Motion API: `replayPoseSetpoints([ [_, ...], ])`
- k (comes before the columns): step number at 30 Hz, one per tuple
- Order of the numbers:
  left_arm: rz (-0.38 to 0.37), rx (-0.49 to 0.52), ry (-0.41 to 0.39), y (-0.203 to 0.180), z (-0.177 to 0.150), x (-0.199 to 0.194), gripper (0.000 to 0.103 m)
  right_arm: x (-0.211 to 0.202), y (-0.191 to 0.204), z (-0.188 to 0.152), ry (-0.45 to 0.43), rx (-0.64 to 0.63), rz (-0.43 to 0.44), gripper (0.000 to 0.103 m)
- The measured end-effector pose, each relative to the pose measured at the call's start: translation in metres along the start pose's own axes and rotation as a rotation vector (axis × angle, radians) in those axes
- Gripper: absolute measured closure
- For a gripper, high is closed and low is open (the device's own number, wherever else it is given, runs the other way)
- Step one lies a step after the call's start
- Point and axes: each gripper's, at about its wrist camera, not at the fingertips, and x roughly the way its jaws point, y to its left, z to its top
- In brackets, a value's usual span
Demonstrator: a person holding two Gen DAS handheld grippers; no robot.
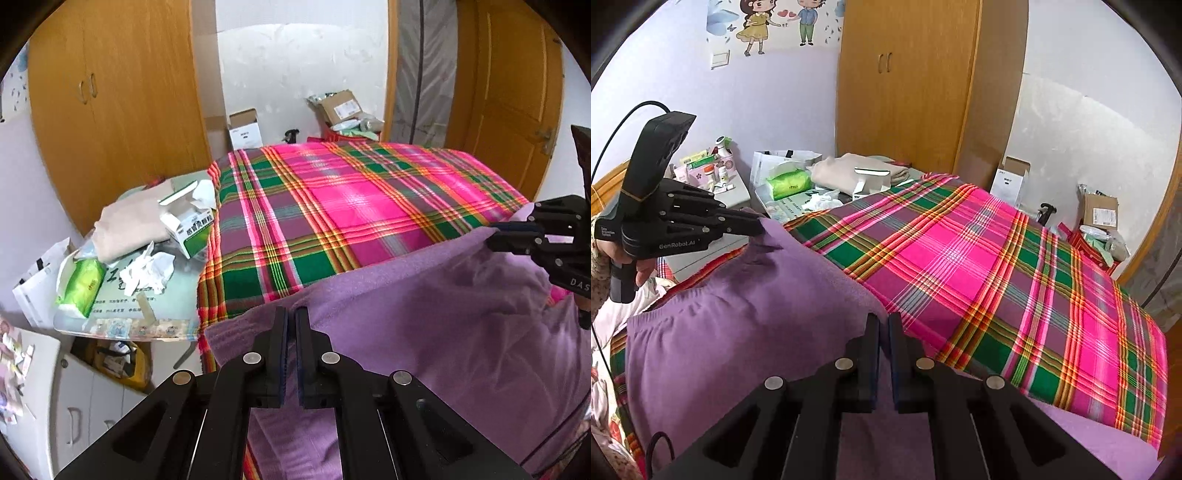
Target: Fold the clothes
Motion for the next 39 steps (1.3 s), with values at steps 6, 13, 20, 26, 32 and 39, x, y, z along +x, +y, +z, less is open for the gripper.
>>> replayPoseSetpoints([
  [6,0.022,0.022,-0.034,-0.012,-0.009,-0.027,0.099,-0.024,0.017,-0.008,-0.023,0.000,-0.020,0.098],
  [13,0.019,0.017,-0.061,-0.020,-0.027,-0.054,0.099,-0.053,0.037,-0.017,-0.056,-0.022,-0.044,0.098],
  [20,0.025,-0.007,-0.091,-0.022,-0.045,-0.081,0.099,-0.077,0.065,-0.026,-0.086,-0.061,-0.047,0.098],
  [26,0.021,-0.011,-0.108,-0.027,-0.064,-0.100,0.099,-0.091,0.080,-0.036,-0.097,-0.059,-0.046,0.098],
  [32,0.022,-0.013,-0.113,-0.033,-0.082,-0.114,0.099,-0.101,0.095,-0.050,-0.092,-0.054,-0.036,0.098],
  [39,0.030,-0.014,-0.117,-0.039,-0.105,-0.129,0.099,-0.115,0.114,-0.066,-0.091,-0.063,-0.019,0.098],
])
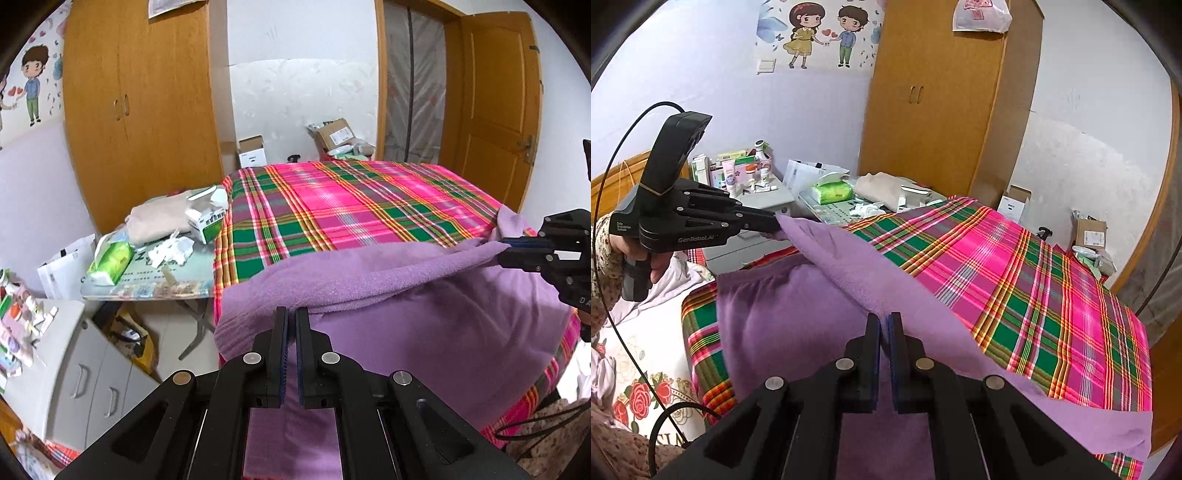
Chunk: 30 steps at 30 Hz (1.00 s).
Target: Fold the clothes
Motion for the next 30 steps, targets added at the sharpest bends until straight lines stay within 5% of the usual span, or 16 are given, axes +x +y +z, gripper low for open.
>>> replayPoseSetpoints([
  [18,0.003,0.029,0.008,-0.016,-0.046,-0.032,0.099,-0.024,0.035,-0.039,0.031,0.017,0.047,0.098],
  [30,-0.010,0.018,0.052,-0.021,-0.078,-0.025,0.099,-0.004,0.053,-0.074,0.113,0.032,0.062,0.098],
])
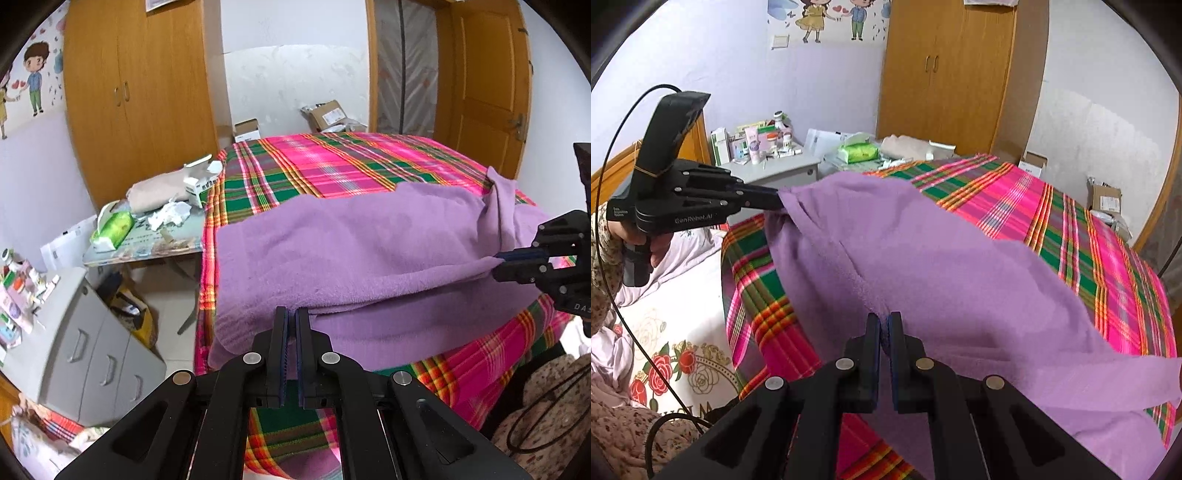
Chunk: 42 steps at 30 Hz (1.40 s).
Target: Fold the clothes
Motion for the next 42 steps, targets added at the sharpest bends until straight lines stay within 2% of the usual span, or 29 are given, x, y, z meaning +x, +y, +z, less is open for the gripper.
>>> replayPoseSetpoints([
  [4,-0.019,-0.044,0.030,0.006,-0.008,0.006,0.096,0.006,0.002,-0.005,0.014,0.006,-0.002,0.098],
  [9,-0.114,-0.176,0.026,0.020,-0.017,0.002,0.096,0.014,0.004,-0.012,0.031,0.013,-0.004,0.098],
  [15,-0.360,-0.515,-0.020,0.053,-0.028,0.000,0.076,0.019,0.003,-0.016,0.036,0.031,0.002,0.098],
  [16,-0.401,-0.580,-0.028,0.059,-0.030,0.001,0.070,0.019,0.002,-0.016,0.037,0.034,0.003,0.098],
  [20,-0.482,-0.847,0.008,0.079,-0.039,0.019,0.069,0.019,0.002,-0.020,0.030,0.054,0.011,0.098],
  [22,-0.509,-0.940,0.017,0.082,-0.044,0.026,0.069,0.018,0.001,-0.021,0.025,0.070,0.018,0.098],
  [26,-0.499,-1.027,0.033,0.078,-0.050,0.028,0.069,0.017,-0.003,-0.022,0.010,0.105,0.028,0.098],
  [32,-0.544,-1.162,0.077,0.069,-0.067,0.033,0.069,0.019,-0.006,-0.026,-0.004,0.149,0.038,0.098],
  [36,-0.547,-1.189,0.046,0.067,-0.061,0.034,0.069,0.017,-0.006,-0.026,-0.014,0.150,0.038,0.098],
  [38,-0.500,-1.204,0.023,0.072,-0.056,0.032,0.069,0.017,-0.006,-0.027,-0.013,0.155,0.039,0.098],
  [42,-0.478,-1.245,0.002,0.078,-0.052,0.037,0.069,0.016,-0.006,-0.028,-0.018,0.157,0.040,0.098],
])
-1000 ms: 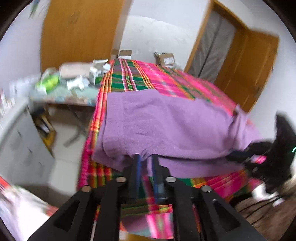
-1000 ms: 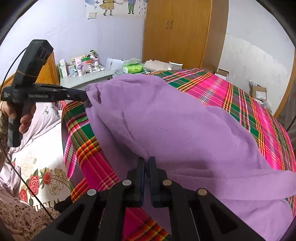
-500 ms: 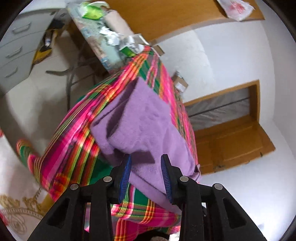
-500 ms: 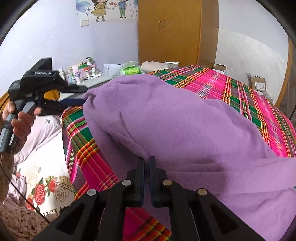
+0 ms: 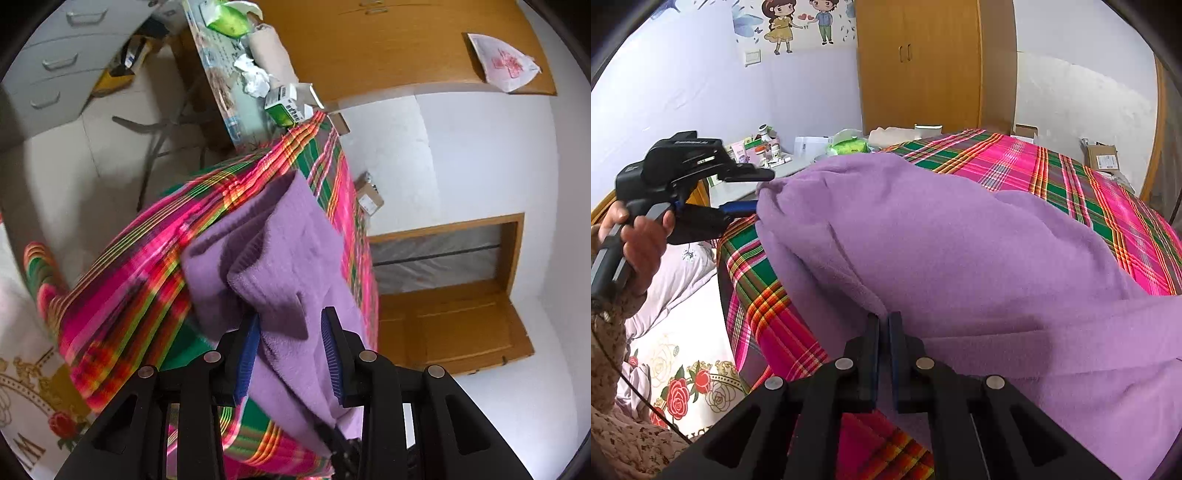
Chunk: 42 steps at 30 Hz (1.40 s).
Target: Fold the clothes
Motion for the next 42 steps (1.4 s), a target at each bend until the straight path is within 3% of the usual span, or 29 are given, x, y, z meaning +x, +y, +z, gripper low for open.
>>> replayPoseSetpoints([
  [3,0.015,-0.021,-0.021,0.001,0.002,0.003,0.070,-0.001,0.001,0.000,-0.004,-0.005,-0.006,0.098],
  [4,0.018,-0.015,-0.032,0.000,0.002,0.002,0.084,-0.002,0.002,0.000,-0.006,-0.007,-0.009,0.098],
  [5,0.019,-0.003,-0.045,-0.003,0.001,0.000,0.090,-0.003,0.002,0.000,-0.009,-0.009,-0.013,0.098],
  [11,0.030,0.069,-0.109,-0.016,0.005,-0.018,0.092,-0.015,0.010,0.008,-0.061,-0.040,-0.037,0.098],
  [17,0.071,0.075,-0.125,-0.012,0.005,-0.024,0.092,-0.029,0.011,0.017,-0.088,-0.031,-0.008,0.098],
  [23,0.167,0.105,-0.115,-0.001,0.004,-0.015,0.092,-0.014,0.015,0.007,-0.021,-0.044,0.012,0.098],
  [35,0.229,0.144,-0.106,0.002,-0.001,-0.012,0.092,0.000,0.008,0.000,0.046,0.001,0.052,0.094],
  [42,0.326,0.284,-0.176,-0.024,-0.017,-0.028,0.090,-0.017,-0.012,0.002,0.027,0.104,0.092,0.086],
])
